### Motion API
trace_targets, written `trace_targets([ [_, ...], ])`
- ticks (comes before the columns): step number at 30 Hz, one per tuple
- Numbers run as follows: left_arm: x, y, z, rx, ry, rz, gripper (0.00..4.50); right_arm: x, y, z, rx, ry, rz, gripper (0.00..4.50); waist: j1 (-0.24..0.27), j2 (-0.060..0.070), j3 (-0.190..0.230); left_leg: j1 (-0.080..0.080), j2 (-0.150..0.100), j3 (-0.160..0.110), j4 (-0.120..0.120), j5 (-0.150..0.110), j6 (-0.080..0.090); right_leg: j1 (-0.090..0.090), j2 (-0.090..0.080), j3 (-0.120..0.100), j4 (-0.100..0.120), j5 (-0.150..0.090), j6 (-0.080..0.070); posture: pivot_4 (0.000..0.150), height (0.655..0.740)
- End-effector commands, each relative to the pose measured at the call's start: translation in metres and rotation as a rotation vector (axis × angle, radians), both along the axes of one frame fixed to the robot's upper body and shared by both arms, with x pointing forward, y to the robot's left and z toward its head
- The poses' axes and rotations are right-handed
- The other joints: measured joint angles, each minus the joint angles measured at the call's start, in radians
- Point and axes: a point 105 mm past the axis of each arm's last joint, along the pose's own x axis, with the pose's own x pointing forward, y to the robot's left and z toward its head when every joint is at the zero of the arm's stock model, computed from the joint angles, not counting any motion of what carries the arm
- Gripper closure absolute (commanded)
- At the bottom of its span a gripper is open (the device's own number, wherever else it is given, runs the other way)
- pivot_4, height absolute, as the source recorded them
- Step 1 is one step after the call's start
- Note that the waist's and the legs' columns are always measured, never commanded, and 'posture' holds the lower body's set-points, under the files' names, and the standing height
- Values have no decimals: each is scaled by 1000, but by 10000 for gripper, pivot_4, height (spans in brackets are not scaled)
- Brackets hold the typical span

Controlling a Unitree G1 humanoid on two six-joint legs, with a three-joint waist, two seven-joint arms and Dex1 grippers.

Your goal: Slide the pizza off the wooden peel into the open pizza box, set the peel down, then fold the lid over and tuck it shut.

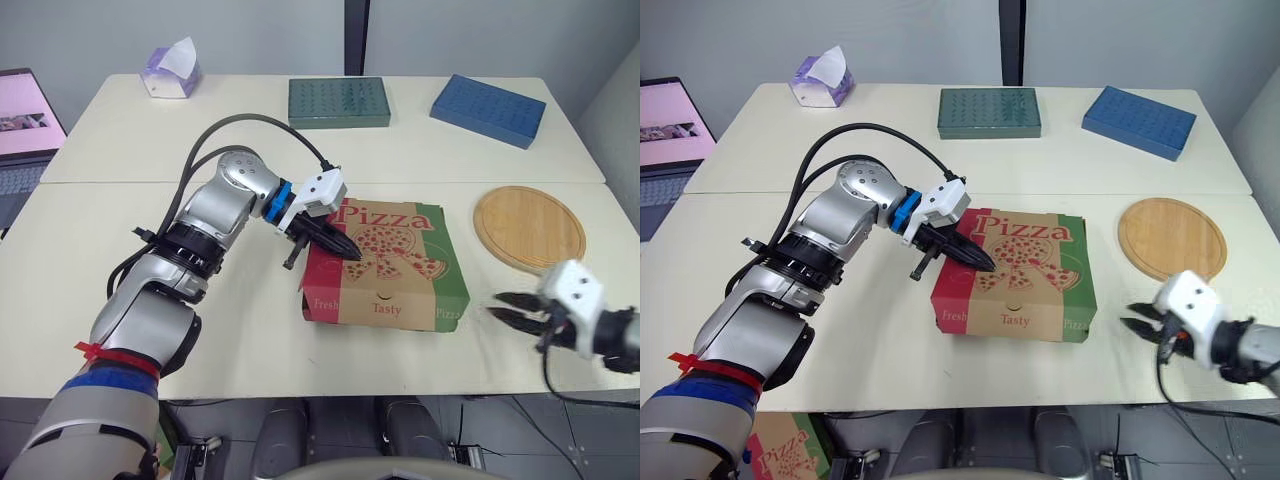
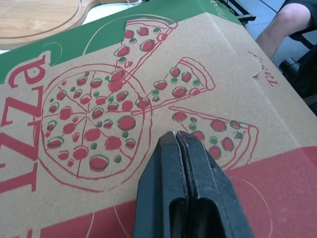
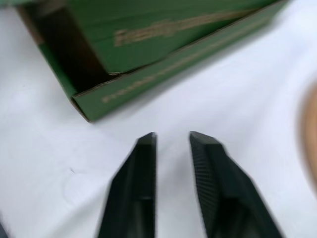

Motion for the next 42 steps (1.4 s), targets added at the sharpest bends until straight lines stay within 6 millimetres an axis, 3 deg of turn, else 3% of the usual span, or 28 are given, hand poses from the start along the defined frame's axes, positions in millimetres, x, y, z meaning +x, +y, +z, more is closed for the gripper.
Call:
trace_targets([
  [1, -1, -4, 14, -23, -39, -32, 45000, -6, 21, 39, 60, -74, 110, 20144, -3, 0, 0, 0, 0, 0, 0, 0, 0, 0, 0, 0, 0, 0, 0, 1500, 7400],
  [7, -2, -8, 14, -22, -40, -49, 45000, -12, 62, 52, 113, -86, 272, 323, 1, 0, 0, 0, 0, 0, 0, 0, 0, 0, 0, 0, 0, 0, 0, 1500, 7400],
  [11, -4, -10, 13, -23, -35, -58, 45000, -11, 86, 47, 91, -109, 358, 323, 1, 0, 0, 0, 0, 0, 1, 0, 0, 1, 0, 0, 0, 0, 0, 1500, 7400],
  [14, -6, -11, 12, -24, -28, -64, 45000, -1, 92, 38, 18, -138, 363, 323, 0, 0, 0, 0, 0, 0, 1, 0, 0, 0, 0, 0, 0, 0, 0, 1500, 7400],
  [25, -13, -14, 8, -27, -9, -91, 45000, 21, 93, 25, -108, -245, 387, 323, 0, 0, 0, -1, 0, 0, 3, 0, 0, 0, 0, 0, 0, 0, 0, 1500, 7400],
  [42, -24, -9, -17, 56, -26, -136, 45000, 25, 94, 11, -123, -262, 350, 323, 0, 0, 0, 0, 0, 0, 4, 0, 0, 1, 0, 0, 1, 0, 0, 1500, 7400],
])
